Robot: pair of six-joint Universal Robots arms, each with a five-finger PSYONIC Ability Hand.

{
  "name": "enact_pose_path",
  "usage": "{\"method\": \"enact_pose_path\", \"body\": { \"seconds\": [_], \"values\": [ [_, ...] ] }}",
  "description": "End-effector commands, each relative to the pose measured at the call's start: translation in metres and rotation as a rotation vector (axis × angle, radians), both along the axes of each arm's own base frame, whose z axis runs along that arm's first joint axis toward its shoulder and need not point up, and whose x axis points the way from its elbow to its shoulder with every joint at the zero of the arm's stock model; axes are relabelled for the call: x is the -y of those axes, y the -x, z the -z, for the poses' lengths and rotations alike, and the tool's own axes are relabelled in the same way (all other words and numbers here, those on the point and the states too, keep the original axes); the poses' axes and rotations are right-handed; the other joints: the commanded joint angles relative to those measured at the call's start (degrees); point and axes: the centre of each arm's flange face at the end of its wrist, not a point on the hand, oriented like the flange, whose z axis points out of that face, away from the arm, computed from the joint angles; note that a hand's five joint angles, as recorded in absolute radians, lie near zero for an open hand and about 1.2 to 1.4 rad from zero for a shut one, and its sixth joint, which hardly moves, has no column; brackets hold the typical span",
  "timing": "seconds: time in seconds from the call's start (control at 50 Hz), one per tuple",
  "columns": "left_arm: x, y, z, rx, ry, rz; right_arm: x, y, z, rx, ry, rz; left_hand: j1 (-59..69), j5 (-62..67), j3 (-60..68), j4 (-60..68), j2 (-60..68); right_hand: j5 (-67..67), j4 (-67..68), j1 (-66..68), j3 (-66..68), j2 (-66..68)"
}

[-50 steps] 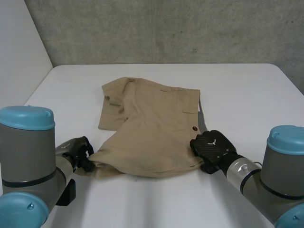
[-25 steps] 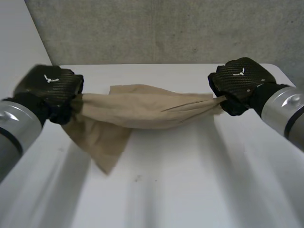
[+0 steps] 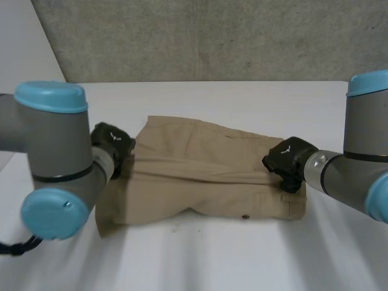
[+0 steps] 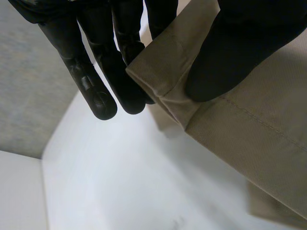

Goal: Fold the shorts.

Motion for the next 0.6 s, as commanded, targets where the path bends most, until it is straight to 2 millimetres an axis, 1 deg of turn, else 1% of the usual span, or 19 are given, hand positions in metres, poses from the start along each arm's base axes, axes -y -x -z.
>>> {"method": "enact_pose_path", "body": {
  "seconds": [0.02, 0.04, 0.06, 0.12, 0.14, 0.2, 0.22, 0.26, 0.3, 0.34, 0.36, 0.38, 0.46, 0.5, 0.52, 0.54, 0.56, 0.58, 0.6],
  "values": [
    [0.052, 0.029, -0.013, -0.094, 0.186, -0.022, 0.036, -0.013, -0.002, 0.07, 0.173, 0.013, 15.4, 13.6, 12.0, 11.4, 11.4, 14.2, 11.7, 24.2, 12.2, 12.4],
    [0.057, 0.033, -0.014, -0.106, 0.209, -0.021, 0.041, -0.014, -0.002, 0.077, 0.196, 0.017, 15.4, 13.6, 12.0, 11.4, 11.4, 14.2, 11.7, 24.2, 12.2, 12.4],
    [0.068, 0.038, -0.015, -0.127, 0.247, -0.023, 0.052, -0.018, -0.001, 0.088, 0.24, 0.026, 15.4, 13.6, 12.0, 11.4, 11.4, 14.2, 11.7, 24.2, 12.2, 12.4],
    [0.083, 0.048, -0.018, -0.143, 0.315, -0.013, 0.069, -0.021, 0.003, 0.095, 0.305, 0.05, 15.4, 13.6, 12.0, 11.4, 11.4, 14.2, 11.7, 24.2, 12.2, 12.4],
    [0.095, 0.052, -0.016, -0.129, 0.357, -0.007, 0.081, -0.024, 0.005, 0.099, 0.358, 0.071, 15.4, 13.6, 12.0, 11.4, 11.4, 14.2, 11.7, 24.2, 12.2, 12.4],
    [0.113, 0.065, -0.01, -0.095, 0.446, 0.011, 0.093, -0.029, 0.009, 0.107, 0.414, 0.083, 15.4, 13.6, 12.0, 11.4, 11.4, 14.2, 11.7, 24.2, 12.2, 12.4],
    [0.116, 0.068, -0.007, -0.086, 0.466, 0.016, 0.101, -0.032, 0.014, 0.11, 0.451, 0.084, 15.4, 13.6, 12.0, 11.4, 11.4, 14.2, 11.7, 24.2, 12.2, 12.4],
    [0.124, 0.073, -0.002, -0.075, 0.504, 0.018, 0.11, -0.035, 0.022, 0.108, 0.486, 0.087, 15.4, 13.6, 12.0, 11.4, 11.4, 14.2, 11.7, 24.2, 12.2, 12.4],
    [0.134, 0.08, 0.009, -0.07, 0.544, 0.028, 0.121, -0.04, 0.032, 0.101, 0.526, 0.078, 15.4, 13.6, 12.0, 11.4, 11.4, 14.2, 11.7, 24.2, 12.2, 12.4],
    [0.14, 0.083, 0.019, -0.07, 0.557, 0.042, 0.126, -0.043, 0.041, 0.092, 0.543, 0.069, 15.4, 13.6, 12.0, 11.4, 11.4, 14.2, 11.7, 24.2, 12.2, 12.4],
    [0.144, 0.088, 0.028, -0.077, 0.564, 0.067, 0.128, -0.045, 0.044, 0.087, 0.552, 0.065, 15.4, 13.6, 12.0, 11.4, 11.4, 14.2, 11.7, 24.2, 12.2, 12.4],
    [0.145, 0.09, 0.033, -0.078, 0.563, 0.081, 0.131, -0.048, 0.053, 0.076, 0.558, 0.05, 15.4, 13.6, 12.0, 11.4, 11.4, 14.2, 11.7, 24.2, 12.2, 12.4],
    [0.15, 0.095, 0.058, -0.082, 0.557, 0.119, 0.14, -0.054, 0.073, 0.079, 0.598, 0.026, 15.4, 13.6, 12.0, 11.4, 11.4, 14.2, 11.7, 24.2, 12.2, 12.4],
    [0.152, 0.095, 0.066, -0.084, 0.558, 0.118, 0.143, -0.057, 0.078, 0.092, 0.619, 0.013, 15.4, 13.6, 12.0, 11.4, 11.4, 14.2, 11.7, 24.2, 12.2, 12.4],
    [0.153, 0.096, 0.07, -0.092, 0.571, 0.117, 0.146, -0.058, 0.084, 0.099, 0.635, 0.009, 15.4, 13.6, 12.0, 11.4, 11.4, -10.3, -12.9, -0.3, -12.4, -12.2],
    [0.154, 0.096, 0.071, -0.096, 0.577, 0.114, 0.148, -0.058, 0.085, 0.104, 0.646, 0.014, 4.4, 2.6, 1.0, 0.4, 0.4, -30.2, -32.8, -20.2, -32.3, -32.0],
    [0.154, 0.096, 0.072, -0.103, 0.583, 0.113, 0.149, -0.059, 0.086, 0.106, 0.654, 0.016, -11.7, -13.5, -15.1, -15.7, -15.7, -48.4, -50.9, -38.4, -50.5, -50.2],
    [0.154, 0.097, 0.071, -0.109, 0.593, 0.113, 0.15, -0.059, 0.086, 0.109, 0.664, 0.019, -32.9, -34.6, -36.3, -36.8, -36.8, -55.8, -58.3, -45.8, -57.8, -57.6],
    [0.154, 0.099, 0.071, -0.124, 0.608, 0.106, 0.152, -0.06, 0.08, 0.125, 0.692, 0.026, -54.6, -56.4, -58.0, -58.6, -58.6, -55.8, -58.3, -45.8, -57.8, -57.6]
  ]
}}
